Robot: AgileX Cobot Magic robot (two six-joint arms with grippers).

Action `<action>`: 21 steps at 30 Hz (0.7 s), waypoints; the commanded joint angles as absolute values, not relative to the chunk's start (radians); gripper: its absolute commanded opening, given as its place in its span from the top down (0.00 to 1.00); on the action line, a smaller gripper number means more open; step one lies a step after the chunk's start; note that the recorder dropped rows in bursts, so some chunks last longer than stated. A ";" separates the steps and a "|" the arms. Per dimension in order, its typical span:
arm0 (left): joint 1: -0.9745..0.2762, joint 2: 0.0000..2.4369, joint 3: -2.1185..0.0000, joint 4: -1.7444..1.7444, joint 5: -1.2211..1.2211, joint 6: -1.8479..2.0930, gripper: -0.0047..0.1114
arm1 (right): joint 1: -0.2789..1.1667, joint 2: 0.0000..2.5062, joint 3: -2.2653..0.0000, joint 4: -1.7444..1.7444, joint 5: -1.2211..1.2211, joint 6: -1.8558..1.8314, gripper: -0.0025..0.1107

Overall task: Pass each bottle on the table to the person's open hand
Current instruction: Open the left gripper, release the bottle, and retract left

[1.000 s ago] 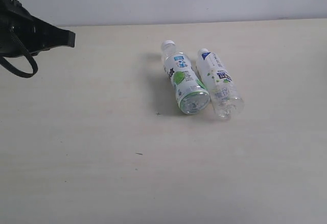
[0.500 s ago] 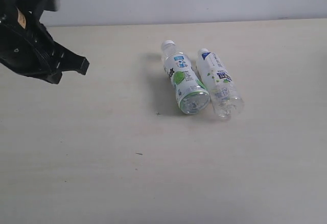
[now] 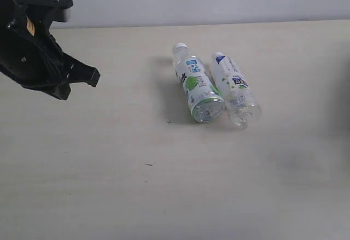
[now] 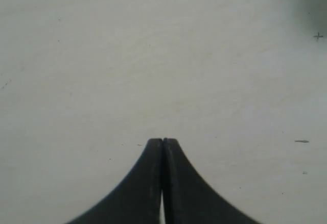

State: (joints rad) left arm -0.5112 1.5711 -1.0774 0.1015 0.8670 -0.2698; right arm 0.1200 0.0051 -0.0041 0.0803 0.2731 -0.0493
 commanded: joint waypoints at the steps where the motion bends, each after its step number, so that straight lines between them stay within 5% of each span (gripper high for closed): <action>1: -0.509 1.572 -1.085 0.091 0.863 -0.269 0.96 | 0.115 0.000 0.000 0.078 0.268 -0.050 0.98; 21: -0.552 1.572 -1.198 0.024 0.929 -0.317 0.96 | 0.115 0.000 0.000 0.078 0.268 -0.050 0.98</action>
State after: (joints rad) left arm -0.5315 1.5711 -1.1881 0.0347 0.9289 -0.3104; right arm 0.1200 0.0051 -0.0041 0.0803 0.2731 -0.0493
